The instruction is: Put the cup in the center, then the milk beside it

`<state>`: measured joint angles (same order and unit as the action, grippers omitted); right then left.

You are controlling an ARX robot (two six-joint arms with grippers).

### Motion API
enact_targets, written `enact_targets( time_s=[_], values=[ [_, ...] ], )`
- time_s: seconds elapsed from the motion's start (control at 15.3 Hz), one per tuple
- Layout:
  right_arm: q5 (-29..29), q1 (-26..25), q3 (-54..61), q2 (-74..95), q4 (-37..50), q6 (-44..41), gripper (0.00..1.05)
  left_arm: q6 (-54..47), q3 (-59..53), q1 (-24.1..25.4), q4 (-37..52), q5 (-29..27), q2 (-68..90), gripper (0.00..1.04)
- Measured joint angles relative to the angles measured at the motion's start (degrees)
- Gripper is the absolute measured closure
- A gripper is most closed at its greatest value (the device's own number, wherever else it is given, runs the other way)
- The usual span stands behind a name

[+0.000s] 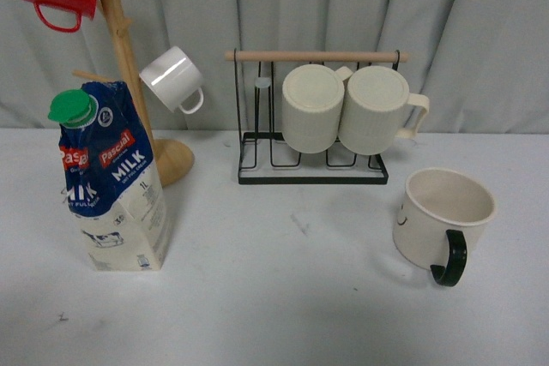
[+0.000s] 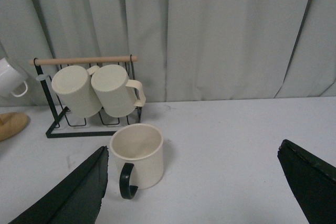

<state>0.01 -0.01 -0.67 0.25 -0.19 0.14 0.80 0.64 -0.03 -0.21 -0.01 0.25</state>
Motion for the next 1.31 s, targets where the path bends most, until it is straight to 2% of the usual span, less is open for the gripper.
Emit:
enact_targets(
  time_s=[1.31],
  values=[
    [0.00,0.00,0.00,0.00,0.00,0.00,0.06,0.00,0.00,0.00,0.02,0.00,0.00,0.07]
  ],
)
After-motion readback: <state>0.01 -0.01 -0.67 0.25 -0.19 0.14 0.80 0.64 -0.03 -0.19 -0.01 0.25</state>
